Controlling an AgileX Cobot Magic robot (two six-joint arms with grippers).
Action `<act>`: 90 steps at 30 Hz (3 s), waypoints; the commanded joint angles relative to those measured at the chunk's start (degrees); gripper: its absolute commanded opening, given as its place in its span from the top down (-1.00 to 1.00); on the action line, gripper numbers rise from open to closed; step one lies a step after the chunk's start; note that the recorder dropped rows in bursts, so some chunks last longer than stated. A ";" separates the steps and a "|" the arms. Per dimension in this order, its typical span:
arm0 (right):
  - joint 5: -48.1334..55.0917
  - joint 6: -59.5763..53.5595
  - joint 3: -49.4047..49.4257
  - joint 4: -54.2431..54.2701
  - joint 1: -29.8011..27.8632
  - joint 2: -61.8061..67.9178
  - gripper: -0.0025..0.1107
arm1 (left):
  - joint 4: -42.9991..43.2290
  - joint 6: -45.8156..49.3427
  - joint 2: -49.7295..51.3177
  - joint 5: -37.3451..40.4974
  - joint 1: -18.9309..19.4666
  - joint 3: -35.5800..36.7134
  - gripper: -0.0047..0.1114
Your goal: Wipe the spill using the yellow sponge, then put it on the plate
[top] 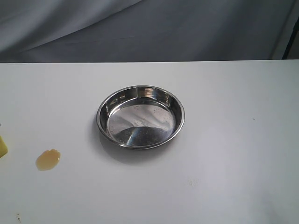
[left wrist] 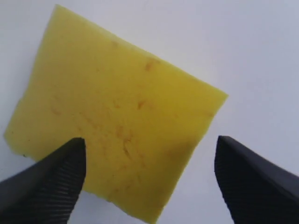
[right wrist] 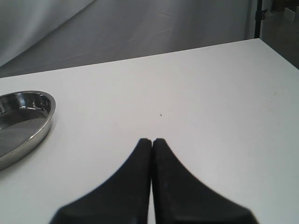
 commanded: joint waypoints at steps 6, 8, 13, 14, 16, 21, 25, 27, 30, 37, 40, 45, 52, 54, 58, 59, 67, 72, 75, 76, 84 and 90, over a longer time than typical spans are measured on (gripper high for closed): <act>0.01 -0.13 0.21 0.24 -0.29 -0.37 0.96 | 2.22 1.66 2.04 -5.80 0.03 5.14 -0.34; 0.01 -0.13 0.21 0.24 -0.29 -0.37 0.96 | 2.22 1.79 2.75 -6.48 0.03 5.44 -0.34; 0.01 -0.13 0.21 0.24 -0.29 -0.37 0.96 | 2.22 1.79 3.92 -6.65 0.03 5.44 -0.27; 0.01 -0.13 0.21 0.24 -0.29 -0.37 0.96 | 2.22 1.79 4.17 -6.65 0.03 5.44 -0.25; 0.01 -0.13 0.21 0.24 -0.29 -0.37 0.96 | 2.45 1.79 4.84 -6.65 0.03 5.44 -0.16; 0.01 -0.13 0.21 0.24 -0.29 -0.37 0.96 | 2.45 1.79 5.92 -6.74 0.03 5.44 0.23; 0.01 -0.13 0.21 0.24 -0.29 -0.37 0.96 | 1.89 1.79 5.92 -6.89 0.03 5.44 0.65; 0.01 -0.13 0.21 0.24 -0.29 -0.37 0.96 | 1.78 1.79 5.92 -6.59 0.03 5.44 0.83; 0.01 -0.13 0.21 0.24 -0.29 -0.37 0.96 | 1.78 1.14 5.92 -6.50 0.03 5.44 0.92; 0.01 -0.13 0.21 0.24 -0.29 -0.37 0.96 | -2.47 1.83 5.92 -6.50 0.03 5.09 0.92; 0.01 -0.13 0.21 0.24 -0.29 -0.37 0.96 | -4.24 1.94 5.92 -6.35 -0.07 5.09 0.92; 0.01 -0.13 0.21 0.24 -0.29 -0.37 0.96 | -4.36 3.71 3.59 -6.32 -3.69 5.09 0.92; 0.01 -0.13 0.21 0.24 -0.29 -0.37 0.96 | -4.48 4.44 0.61 -4.54 -15.12 5.09 0.92; 0.01 -0.13 0.21 0.24 -0.29 -0.37 0.96 | -4.48 4.44 0.11 -3.56 -18.94 5.09 0.92; 0.01 -0.13 0.21 0.24 -0.29 -0.37 0.96 | -4.63 4.33 0.01 -2.79 -24.36 5.09 0.92; 0.01 -0.13 0.21 0.24 -0.29 -0.37 0.96 | -5.71 4.22 0.01 -2.67 -25.42 5.09 0.92; 0.01 -0.13 0.21 0.24 -0.29 -0.37 0.96 | -7.60 4.61 0.01 -2.22 -28.57 5.09 0.92; 0.01 -0.13 0.21 0.24 -0.29 -0.37 0.96 | -4.95 4.61 0.24 -2.57 -28.57 5.21 0.92; 0.01 -0.13 0.21 0.24 -0.29 -0.37 0.96 | -3.76 4.61 1.23 -2.44 -28.57 5.21 0.92; 0.01 -0.13 0.21 0.24 -0.29 -0.37 0.96 | -3.76 4.61 1.79 -2.00 -28.57 5.21 0.92; 0.01 -0.13 0.21 0.24 -0.29 -0.37 0.96 | -2.01 -6.47 7.90 -2.57 -28.45 5.21 0.92; 0.01 -0.13 0.21 0.24 -0.29 -0.37 0.96 | -1.43 -10.63 8.11 0.45 -23.03 5.21 0.92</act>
